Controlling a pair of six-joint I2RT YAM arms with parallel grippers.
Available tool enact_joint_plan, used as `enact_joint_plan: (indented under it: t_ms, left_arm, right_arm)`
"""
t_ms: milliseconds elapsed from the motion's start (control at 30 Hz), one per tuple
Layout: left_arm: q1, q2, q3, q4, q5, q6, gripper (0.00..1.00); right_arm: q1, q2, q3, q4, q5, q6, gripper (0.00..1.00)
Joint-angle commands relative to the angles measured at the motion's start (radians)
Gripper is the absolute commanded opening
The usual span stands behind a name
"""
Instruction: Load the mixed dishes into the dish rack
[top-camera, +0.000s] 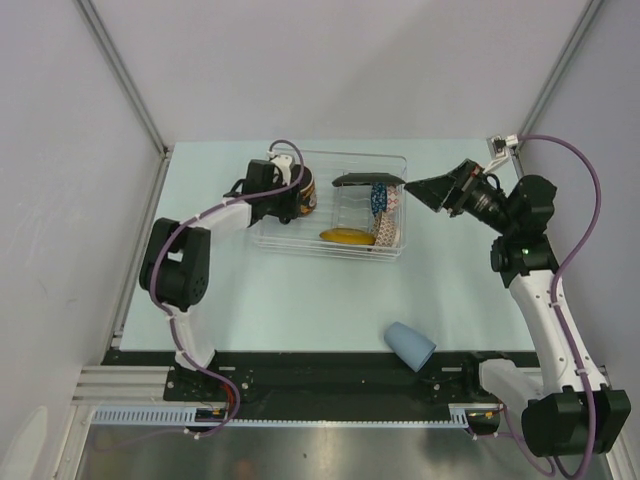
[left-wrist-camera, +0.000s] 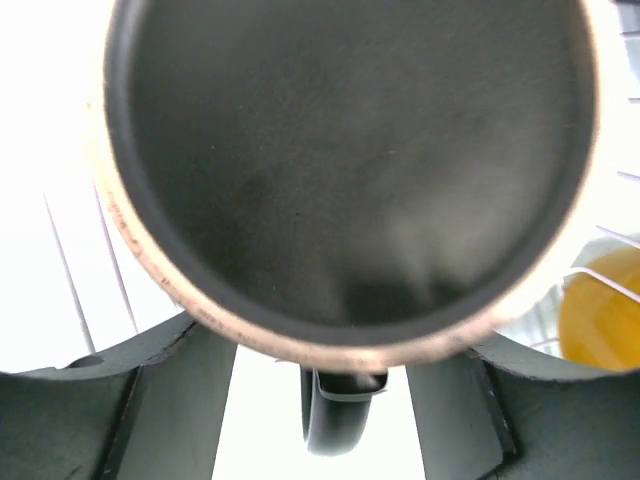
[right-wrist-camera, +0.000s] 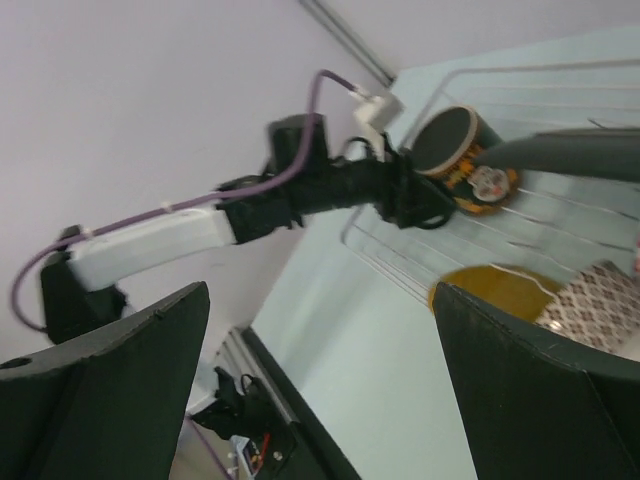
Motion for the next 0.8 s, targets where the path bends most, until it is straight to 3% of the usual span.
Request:
enact_joint_plan:
  t_ms: [0, 67, 133, 233, 467, 767]
  left_arm:
    - [-0.002, -0.106, 0.021, -0.021, 0.037, -0.025, 0.68]
    - [-0.002, -0.132, 0.045, -0.052, 0.066, -0.039, 0.69]
    - [-0.002, -0.178, 0.08, -0.102, 0.106, -0.053, 0.73]
    - [-0.002, -0.248, 0.132, -0.188, 0.142, -0.056, 0.75]
    - [0.01, -0.417, 0.168, -0.325, 0.195, -0.012, 0.77]
    - [0.079, -0.543, 0.038, -0.34, 0.211, 0.018, 0.78]
  right_arm:
    - [0.034, -0.05, 0.04, -0.46, 0.22, -0.28, 1.0]
    - [0.101, -0.07, 0.079, -0.624, 0.453, -0.41, 1.0]
    - [0.161, -0.097, 0.083, -0.79, 0.639, -0.44, 1.0]
    - [0.311, -0.134, 0.085, -0.994, 0.768, -0.379, 1.0]
    - [0.617, -0.174, 0.079, -1.381, 0.906, -0.042, 1.0]
    - [0.925, -0.222, 0.005, -1.594, 0.961, 0.331, 1.0]
